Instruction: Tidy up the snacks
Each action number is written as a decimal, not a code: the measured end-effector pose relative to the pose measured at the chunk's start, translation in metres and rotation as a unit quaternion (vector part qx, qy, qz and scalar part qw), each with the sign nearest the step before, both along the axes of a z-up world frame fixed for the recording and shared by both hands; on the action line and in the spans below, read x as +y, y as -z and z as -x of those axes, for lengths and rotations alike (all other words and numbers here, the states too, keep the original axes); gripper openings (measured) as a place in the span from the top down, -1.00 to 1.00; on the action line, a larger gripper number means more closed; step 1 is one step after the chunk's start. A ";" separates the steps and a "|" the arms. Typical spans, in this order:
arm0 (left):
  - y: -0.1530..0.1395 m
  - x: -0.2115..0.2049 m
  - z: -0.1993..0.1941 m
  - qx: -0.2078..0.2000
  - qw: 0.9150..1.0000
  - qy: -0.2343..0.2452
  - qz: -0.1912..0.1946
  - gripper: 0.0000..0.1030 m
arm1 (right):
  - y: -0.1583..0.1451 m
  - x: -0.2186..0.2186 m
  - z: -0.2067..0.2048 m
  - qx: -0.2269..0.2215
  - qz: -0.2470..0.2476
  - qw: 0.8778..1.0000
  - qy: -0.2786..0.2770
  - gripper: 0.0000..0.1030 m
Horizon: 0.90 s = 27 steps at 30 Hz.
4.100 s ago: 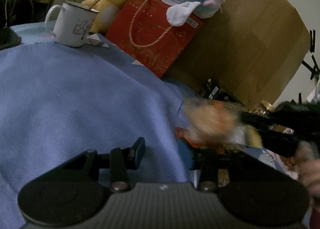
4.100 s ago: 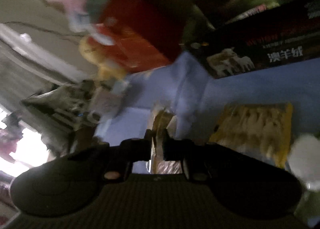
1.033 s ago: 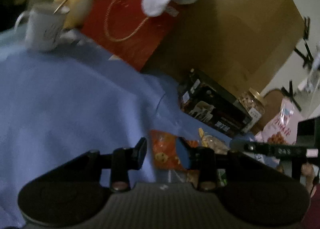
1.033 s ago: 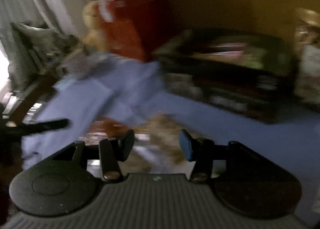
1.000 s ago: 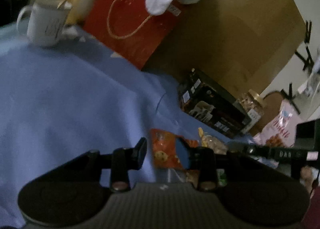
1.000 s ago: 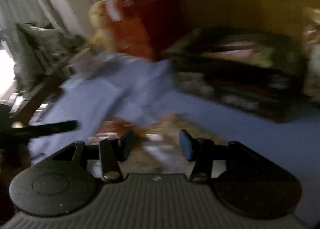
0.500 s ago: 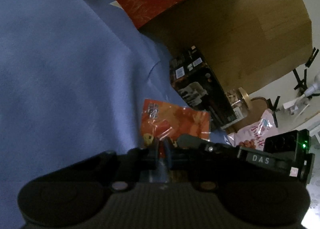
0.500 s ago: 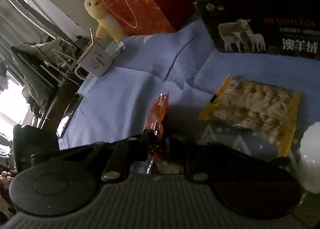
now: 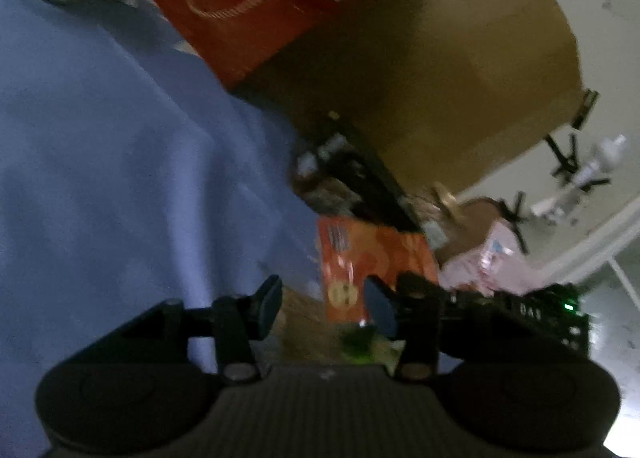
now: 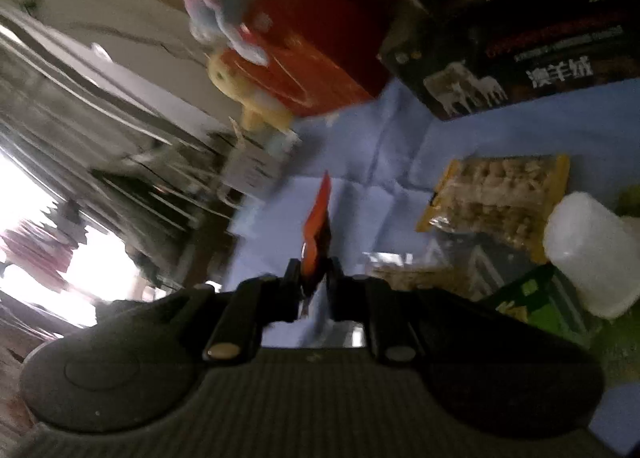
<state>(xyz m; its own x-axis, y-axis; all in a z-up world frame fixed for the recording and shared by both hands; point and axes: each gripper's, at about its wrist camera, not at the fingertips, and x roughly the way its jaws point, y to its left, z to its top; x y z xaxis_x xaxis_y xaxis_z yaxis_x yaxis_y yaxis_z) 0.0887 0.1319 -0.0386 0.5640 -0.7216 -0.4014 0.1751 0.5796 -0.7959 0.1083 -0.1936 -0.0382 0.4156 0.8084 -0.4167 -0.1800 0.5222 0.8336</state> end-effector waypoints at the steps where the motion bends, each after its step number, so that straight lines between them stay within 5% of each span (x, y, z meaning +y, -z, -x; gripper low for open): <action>1: -0.001 -0.004 0.001 0.000 1.000 0.006 0.012 0.04 | 0.000 -0.004 0.001 0.005 -0.024 1.000 -0.002 0.70; 4: -0.008 -0.012 0.005 -0.013 0.999 0.018 0.042 0.20 | -0.002 -0.012 0.005 0.007 -0.066 0.998 -0.008 0.70; 9: -0.033 -0.041 -0.002 -0.044 0.999 0.027 -0.015 0.56 | -0.007 -0.029 0.007 -0.009 -0.067 0.998 0.000 0.70; 12: -0.051 -0.071 -0.023 -0.059 0.995 0.053 -0.053 0.61 | -0.018 -0.046 0.003 -0.033 -0.042 0.998 0.026 0.70; 20: -0.073 -0.161 -0.115 -0.100 0.978 0.088 -0.158 0.63 | -0.059 -0.074 -0.041 -0.138 0.126 0.976 0.109 0.67; 27: -0.053 -0.208 -0.163 -0.091 0.969 0.070 -0.218 0.50 | -0.045 -0.080 -0.092 -0.170 0.268 0.939 0.133 0.35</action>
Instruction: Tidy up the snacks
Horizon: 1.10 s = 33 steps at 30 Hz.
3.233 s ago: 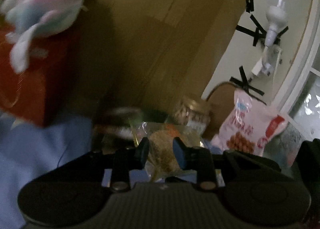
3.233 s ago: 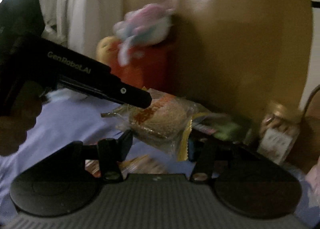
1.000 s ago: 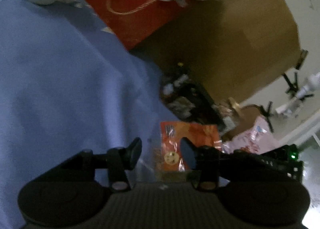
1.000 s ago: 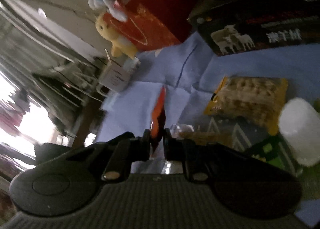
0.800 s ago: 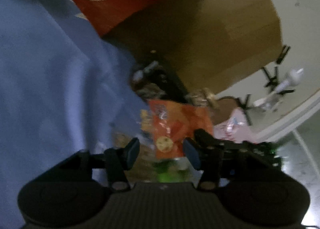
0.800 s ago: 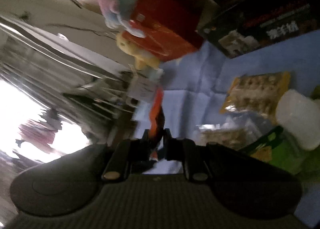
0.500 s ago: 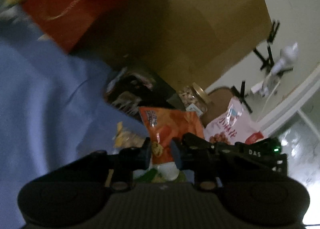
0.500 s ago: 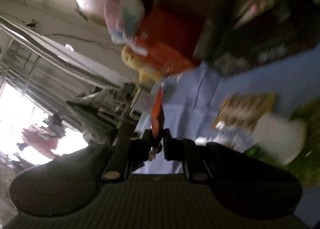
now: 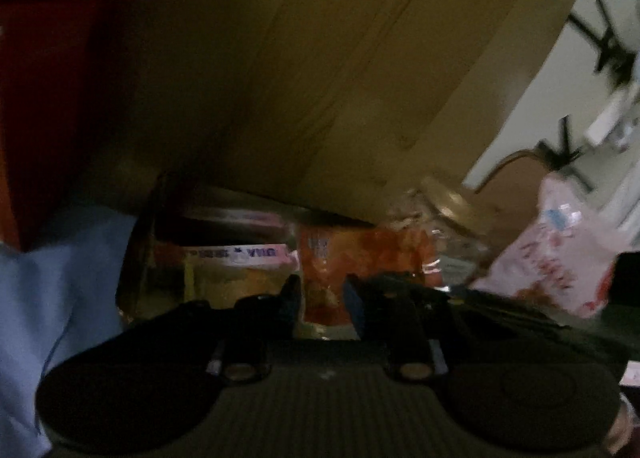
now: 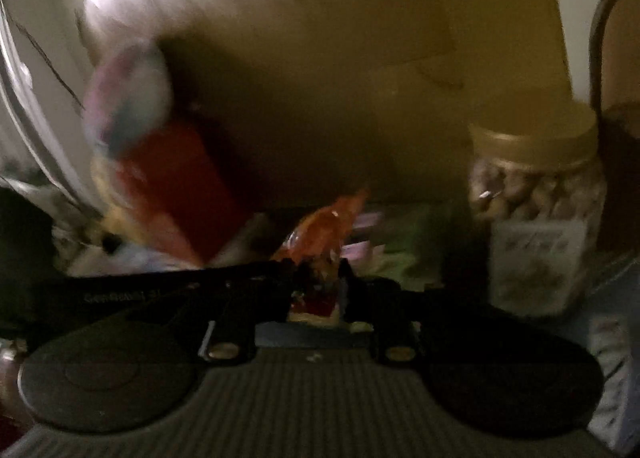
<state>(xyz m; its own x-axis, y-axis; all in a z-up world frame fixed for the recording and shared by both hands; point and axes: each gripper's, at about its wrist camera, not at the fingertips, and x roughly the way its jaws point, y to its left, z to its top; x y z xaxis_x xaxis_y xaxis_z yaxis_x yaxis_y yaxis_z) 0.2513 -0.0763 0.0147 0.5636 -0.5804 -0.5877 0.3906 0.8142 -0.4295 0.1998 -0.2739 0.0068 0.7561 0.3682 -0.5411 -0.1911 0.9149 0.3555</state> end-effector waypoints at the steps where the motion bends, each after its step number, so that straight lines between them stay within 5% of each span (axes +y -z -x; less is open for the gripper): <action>1: 0.003 0.000 0.000 -0.001 1.000 -0.001 -0.002 0.50 | 0.003 0.001 -0.002 -0.004 0.027 1.000 0.011 0.16; 2: 0.004 0.001 0.001 -0.002 1.000 0.001 0.003 0.50 | 0.005 0.002 -0.003 -0.011 0.055 0.998 0.024 -0.07; 5: -0.002 0.011 0.013 -0.014 1.000 -0.005 0.010 0.50 | 0.008 -0.001 0.004 -0.046 0.092 0.993 0.050 -0.09; 13: -0.014 0.066 0.094 -0.028 0.998 0.033 0.039 0.50 | 0.005 -0.020 0.069 -0.043 0.006 0.999 0.011 -0.11; 16: 0.003 0.086 0.126 -0.004 0.998 0.037 0.050 0.50 | 0.021 -0.023 0.104 -0.004 -0.032 0.998 -0.055 -0.36; 21: 0.035 0.116 0.159 0.040 0.997 0.007 0.067 0.50 | 0.042 0.010 0.138 -0.006 0.054 0.995 -0.084 -0.42; 24: 0.046 0.137 0.168 0.068 0.994 -0.015 0.086 0.50 | 0.049 0.027 0.136 -0.024 0.104 0.990 -0.090 -0.34; 27: 0.045 0.158 0.183 0.065 0.993 -0.036 0.088 0.50 | 0.057 0.040 0.124 -0.020 0.129 0.986 -0.103 0.21; 33: 0.042 0.207 0.207 0.045 0.990 -0.082 0.103 0.42 | 0.043 0.047 0.114 -0.012 0.100 0.995 -0.028 0.29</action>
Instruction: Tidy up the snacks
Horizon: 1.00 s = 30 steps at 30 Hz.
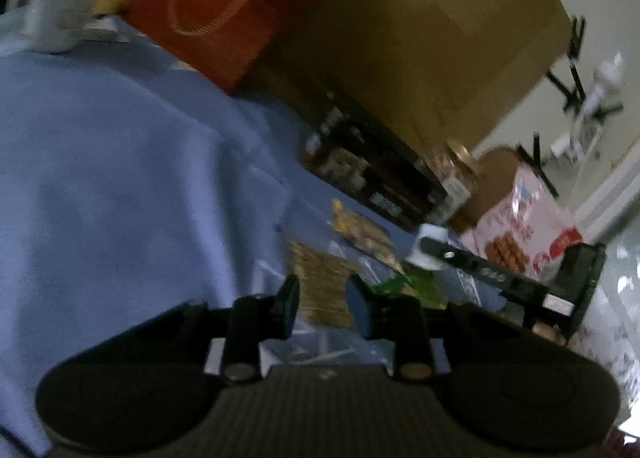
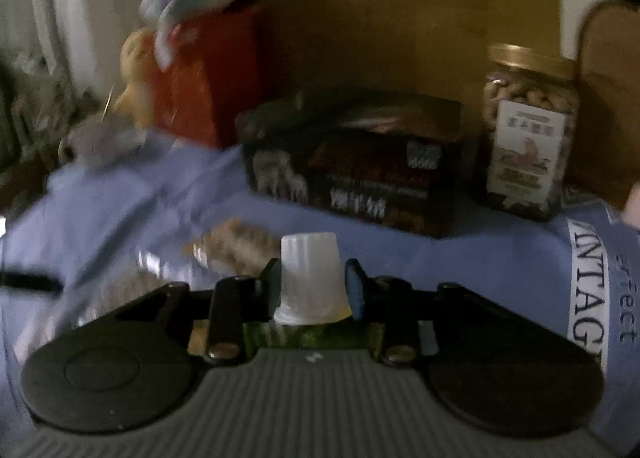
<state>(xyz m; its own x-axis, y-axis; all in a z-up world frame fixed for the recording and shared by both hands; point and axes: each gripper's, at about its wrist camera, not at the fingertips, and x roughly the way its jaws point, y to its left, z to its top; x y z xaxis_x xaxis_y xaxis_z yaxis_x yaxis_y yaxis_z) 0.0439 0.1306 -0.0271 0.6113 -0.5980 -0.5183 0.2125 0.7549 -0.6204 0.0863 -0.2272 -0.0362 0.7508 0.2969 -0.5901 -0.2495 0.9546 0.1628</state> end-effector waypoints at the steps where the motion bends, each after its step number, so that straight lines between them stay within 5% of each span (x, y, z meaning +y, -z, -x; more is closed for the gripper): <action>1: 0.001 0.008 0.001 -0.001 1.000 -0.009 0.004 0.41 | -0.006 0.004 0.001 -0.008 -0.013 1.000 -0.001 0.29; 4: 0.005 0.027 0.000 0.008 0.999 -0.036 0.011 0.41 | -0.018 0.036 0.007 -0.020 -0.011 0.999 -0.047 0.29; 9: 0.011 0.041 0.001 0.013 0.998 -0.061 0.019 0.41 | -0.009 0.127 0.022 -0.029 0.116 0.979 -0.163 0.27; 13: 0.013 0.040 0.000 0.017 0.998 -0.057 0.015 0.41 | 0.005 0.160 0.030 -0.048 0.159 0.965 -0.203 0.23; 17: 0.011 0.036 -0.005 0.012 0.999 -0.042 0.020 0.40 | -0.006 0.137 0.031 -0.053 0.109 0.976 -0.183 -0.20; 24: 0.011 0.007 -0.021 0.008 0.999 -0.013 0.035 0.27 | -0.009 0.104 0.040 -0.011 0.029 0.986 -0.165 -0.20; 30: -0.007 -0.021 -0.006 -0.061 0.997 0.005 -0.050 0.13 | 0.002 0.120 0.036 -0.005 0.051 0.980 -0.193 -0.17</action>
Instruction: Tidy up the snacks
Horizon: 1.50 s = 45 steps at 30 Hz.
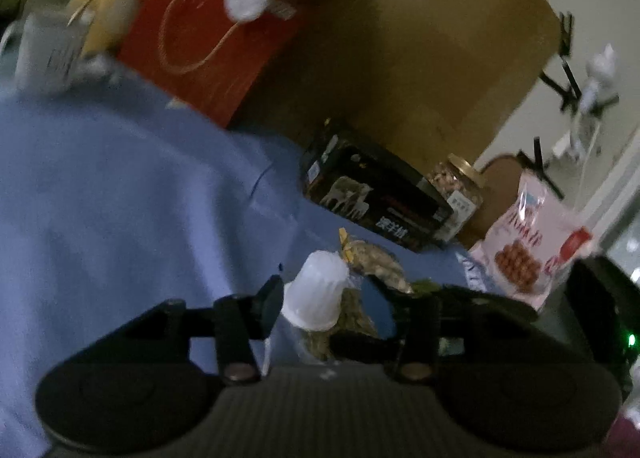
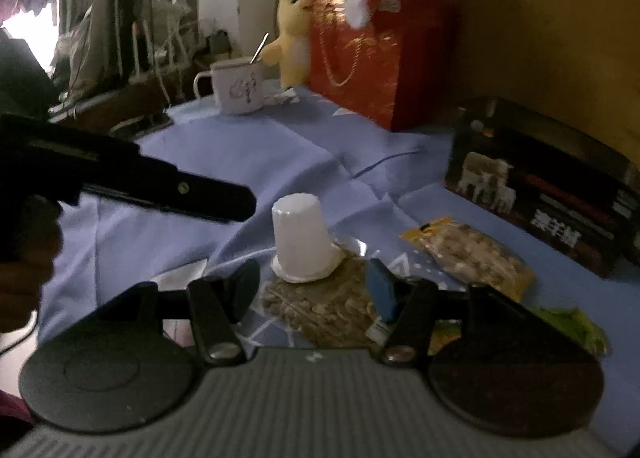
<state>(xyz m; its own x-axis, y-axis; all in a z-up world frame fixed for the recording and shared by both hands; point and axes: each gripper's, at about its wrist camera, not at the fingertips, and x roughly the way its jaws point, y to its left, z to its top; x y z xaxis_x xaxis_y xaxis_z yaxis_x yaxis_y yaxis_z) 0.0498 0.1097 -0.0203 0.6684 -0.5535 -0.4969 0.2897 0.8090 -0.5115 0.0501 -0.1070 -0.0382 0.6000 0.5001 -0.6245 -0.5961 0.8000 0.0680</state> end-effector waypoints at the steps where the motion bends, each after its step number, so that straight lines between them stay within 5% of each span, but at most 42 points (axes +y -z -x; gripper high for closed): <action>1: -0.001 -0.005 -0.001 -0.005 1.000 -0.001 -0.014 0.13 | 0.002 0.004 -0.003 -0.003 0.006 1.000 -0.003 -0.18; 4: 0.002 -0.022 -0.008 -0.008 0.999 0.008 -0.049 0.15 | 0.007 0.011 -0.010 -0.008 0.019 1.000 -0.012 -0.18; 7: 0.010 -0.036 -0.017 -0.010 0.996 0.016 -0.084 0.38 | 0.013 0.012 -0.018 -0.002 0.014 1.000 -0.013 -0.09; 9: 0.014 -0.035 -0.021 -0.009 0.997 0.015 -0.076 0.41 | 0.014 0.014 -0.018 -0.009 0.011 1.000 -0.018 0.15; 12: 0.007 -0.033 -0.030 0.007 0.998 0.014 -0.056 0.41 | 0.012 0.013 -0.019 -0.019 0.007 1.000 -0.014 0.17; 22: -0.071 -0.105 -0.114 -0.058 0.995 0.076 -0.014 0.40 | -0.046 -0.045 -0.051 -0.161 -0.002 0.983 0.084 0.17; 28: -0.057 -0.160 -0.182 -0.017 0.994 0.098 0.036 0.35 | -0.047 -0.095 -0.100 -0.164 0.023 0.973 0.157 0.15; 32: -0.039 -0.169 -0.199 0.017 0.997 0.069 0.024 0.32 | -0.033 -0.112 -0.119 -0.157 0.054 0.964 0.209 0.13; 36: -0.046 -0.137 -0.179 -0.003 0.997 0.066 0.042 0.32 | -0.038 -0.147 -0.100 -0.121 -0.028 0.968 0.218 0.13; 39: -0.049 -0.111 -0.152 -0.012 0.996 0.075 0.046 0.32 | -0.032 -0.179 -0.078 -0.053 -0.097 0.967 0.230 0.13; 41: -0.042 -0.097 -0.131 0.000 0.994 0.088 0.059 0.32 | -0.017 -0.200 -0.063 0.024 -0.147 0.961 0.235 0.13; 45: -0.019 -0.078 -0.092 0.033 0.991 0.101 0.075 0.32 | 0.011 -0.213 -0.023 0.107 -0.194 0.941 0.256 0.14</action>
<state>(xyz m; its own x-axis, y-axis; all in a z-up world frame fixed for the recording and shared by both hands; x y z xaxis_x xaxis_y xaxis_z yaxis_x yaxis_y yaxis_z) 0.1420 0.0318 -0.0014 0.5048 -0.7440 -0.4378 0.4005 0.6511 -0.6447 0.0732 -0.3196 -0.0489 0.7049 0.3949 -0.5893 -0.0784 0.8690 0.4886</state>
